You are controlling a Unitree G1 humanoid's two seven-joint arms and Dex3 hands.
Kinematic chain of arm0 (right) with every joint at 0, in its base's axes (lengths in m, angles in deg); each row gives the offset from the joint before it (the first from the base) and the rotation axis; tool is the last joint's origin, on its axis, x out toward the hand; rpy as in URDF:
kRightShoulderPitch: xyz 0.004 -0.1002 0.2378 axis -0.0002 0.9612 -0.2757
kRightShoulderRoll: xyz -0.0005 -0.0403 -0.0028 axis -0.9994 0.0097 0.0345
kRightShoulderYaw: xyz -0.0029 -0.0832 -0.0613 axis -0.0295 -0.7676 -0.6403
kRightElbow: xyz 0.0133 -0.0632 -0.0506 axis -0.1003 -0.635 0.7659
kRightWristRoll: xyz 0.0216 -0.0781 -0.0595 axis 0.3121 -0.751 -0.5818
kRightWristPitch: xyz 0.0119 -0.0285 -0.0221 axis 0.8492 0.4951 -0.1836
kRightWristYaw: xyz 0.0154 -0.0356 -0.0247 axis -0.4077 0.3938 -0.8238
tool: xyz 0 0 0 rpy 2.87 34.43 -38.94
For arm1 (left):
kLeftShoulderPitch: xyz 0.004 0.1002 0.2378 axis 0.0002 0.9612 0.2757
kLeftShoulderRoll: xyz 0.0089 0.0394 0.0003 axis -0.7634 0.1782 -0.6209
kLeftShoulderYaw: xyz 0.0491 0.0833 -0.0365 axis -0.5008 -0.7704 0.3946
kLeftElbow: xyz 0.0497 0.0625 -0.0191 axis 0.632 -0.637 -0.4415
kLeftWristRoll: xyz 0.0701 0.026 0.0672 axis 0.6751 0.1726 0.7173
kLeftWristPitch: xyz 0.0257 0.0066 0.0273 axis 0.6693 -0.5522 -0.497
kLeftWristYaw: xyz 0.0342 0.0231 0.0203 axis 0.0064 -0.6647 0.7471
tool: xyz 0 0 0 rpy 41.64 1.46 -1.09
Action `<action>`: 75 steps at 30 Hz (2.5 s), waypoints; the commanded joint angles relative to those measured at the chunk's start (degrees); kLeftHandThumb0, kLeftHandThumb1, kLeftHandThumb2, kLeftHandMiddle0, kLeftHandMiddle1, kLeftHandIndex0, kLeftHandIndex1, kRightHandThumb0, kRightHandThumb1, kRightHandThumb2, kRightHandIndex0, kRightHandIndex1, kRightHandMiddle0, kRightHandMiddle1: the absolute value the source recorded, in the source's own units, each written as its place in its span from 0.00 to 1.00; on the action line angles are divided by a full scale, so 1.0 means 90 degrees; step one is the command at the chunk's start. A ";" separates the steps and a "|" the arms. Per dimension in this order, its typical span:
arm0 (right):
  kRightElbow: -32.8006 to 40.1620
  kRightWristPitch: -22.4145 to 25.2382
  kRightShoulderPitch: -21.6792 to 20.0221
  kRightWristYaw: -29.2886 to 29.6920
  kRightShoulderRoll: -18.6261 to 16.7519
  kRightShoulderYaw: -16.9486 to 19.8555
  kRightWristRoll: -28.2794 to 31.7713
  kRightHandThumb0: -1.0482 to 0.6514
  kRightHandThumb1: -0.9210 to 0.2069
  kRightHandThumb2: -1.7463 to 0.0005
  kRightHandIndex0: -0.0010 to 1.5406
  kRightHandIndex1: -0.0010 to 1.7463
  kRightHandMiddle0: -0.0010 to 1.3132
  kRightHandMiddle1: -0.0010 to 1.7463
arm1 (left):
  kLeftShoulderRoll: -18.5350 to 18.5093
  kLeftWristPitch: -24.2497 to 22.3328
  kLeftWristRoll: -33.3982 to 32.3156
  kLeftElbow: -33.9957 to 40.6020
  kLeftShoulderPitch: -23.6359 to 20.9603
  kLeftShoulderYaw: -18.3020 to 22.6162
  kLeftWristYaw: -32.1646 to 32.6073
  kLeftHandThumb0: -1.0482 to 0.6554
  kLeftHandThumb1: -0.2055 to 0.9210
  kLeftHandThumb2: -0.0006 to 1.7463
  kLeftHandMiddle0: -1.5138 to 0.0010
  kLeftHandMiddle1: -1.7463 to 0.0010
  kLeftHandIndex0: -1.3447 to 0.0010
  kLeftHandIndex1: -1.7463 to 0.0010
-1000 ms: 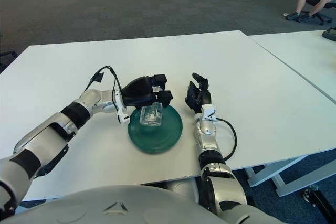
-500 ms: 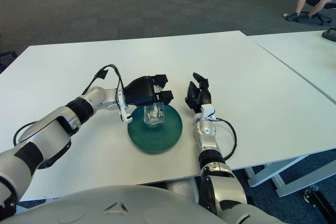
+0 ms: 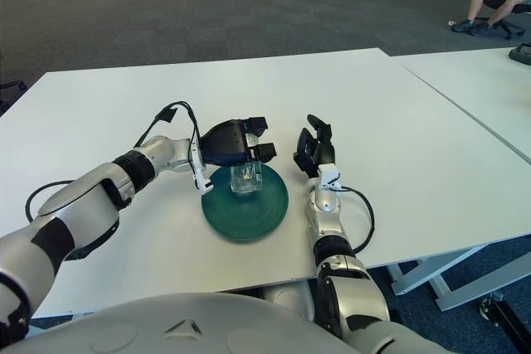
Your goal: Put the bottle into the plate.
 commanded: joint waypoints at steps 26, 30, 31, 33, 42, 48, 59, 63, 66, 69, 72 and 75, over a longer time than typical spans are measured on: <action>-0.0141 0.0051 0.0330 -0.0515 -0.0191 0.0078 0.0217 0.25 0.00 0.54 0.26 0.01 0.00 0.41 | -0.0964 0.1357 -0.0864 0.1875 0.0333 0.0162 -0.0488 0.61 0.40 0.81 0.55 0.00 0.68 0.00; -0.0079 0.0069 0.0351 -0.0547 -0.0215 0.0080 0.0235 0.25 0.00 0.55 0.26 0.01 0.00 0.42 | -0.1128 0.1644 -0.1053 0.2075 0.0293 0.0292 -0.0814 0.61 0.38 0.82 0.55 0.00 0.67 0.00; -0.0070 0.0071 0.0353 -0.0556 -0.0218 0.0081 0.0237 0.25 0.00 0.55 0.26 0.01 0.00 0.42 | -0.1200 0.1762 -0.1124 0.2147 0.0257 0.0348 -0.0925 0.61 0.37 0.83 0.54 0.00 0.67 0.00; -0.0052 0.0074 0.0360 -0.0569 -0.0220 0.0081 0.0235 0.25 0.00 0.55 0.26 0.01 0.00 0.42 | -0.1294 0.1926 -0.1211 0.2251 0.0209 0.0434 -0.1095 0.61 0.34 0.85 0.52 0.00 0.64 0.00; -0.0050 0.0035 0.0377 -0.0586 -0.0222 0.0090 0.0213 0.26 0.00 0.55 0.26 0.01 0.00 0.43 | -0.1363 0.2070 -0.1067 0.2472 0.0179 0.0653 -0.1240 0.61 0.22 0.94 0.45 0.00 0.56 0.01; -0.0061 0.0035 0.0368 -0.0608 -0.0217 0.0091 0.0212 0.26 0.00 0.55 0.26 0.01 0.00 0.43 | -0.1349 0.2286 -0.1056 0.2442 0.0158 0.0705 -0.1241 0.61 0.23 0.93 0.46 0.00 0.57 0.01; 0.0018 0.0047 0.0418 -0.0627 -0.0240 0.0091 0.0217 0.25 0.00 0.55 0.26 0.01 0.00 0.43 | -0.1037 0.2077 -0.0866 0.2049 0.0335 0.0628 -0.1279 0.61 0.27 0.90 0.48 0.00 0.59 0.00; 0.0060 0.0056 0.0452 -0.0631 -0.0250 0.0094 0.0223 0.25 0.00 0.55 0.26 0.01 0.00 0.43 | -0.1043 0.1964 -0.0966 0.2112 0.0401 0.0745 -0.1400 0.61 0.34 0.85 0.53 0.00 0.64 0.00; 0.0072 0.0071 0.0478 -0.0621 -0.0237 0.0097 0.0208 0.25 0.00 0.55 0.27 0.01 0.00 0.42 | -0.0990 0.1723 -0.0921 0.2159 0.0503 0.0793 -0.1355 0.61 0.39 0.82 0.55 0.00 0.67 0.00; 0.0088 0.0085 0.0502 -0.0586 -0.0227 0.0089 0.0174 0.25 0.00 0.55 0.27 0.01 0.00 0.42 | -0.0942 0.1456 -0.0797 0.2209 0.0577 0.0773 -0.1192 0.61 0.41 0.80 0.57 0.00 0.69 0.00; 0.0092 0.0077 0.0511 -0.0572 -0.0226 0.0087 0.0165 0.26 0.00 0.55 0.27 0.01 0.00 0.42 | -0.0831 0.1163 -0.0629 0.2062 0.0608 0.0640 -0.0993 0.61 0.39 0.81 0.56 0.00 0.67 0.00; 0.0112 0.0079 0.0522 -0.0559 -0.0243 0.0083 0.0169 0.26 0.00 0.55 0.27 0.01 0.00 0.42 | -0.0783 0.1004 -0.0543 0.1974 0.0633 0.0562 -0.0887 0.61 0.37 0.83 0.54 0.00 0.66 0.00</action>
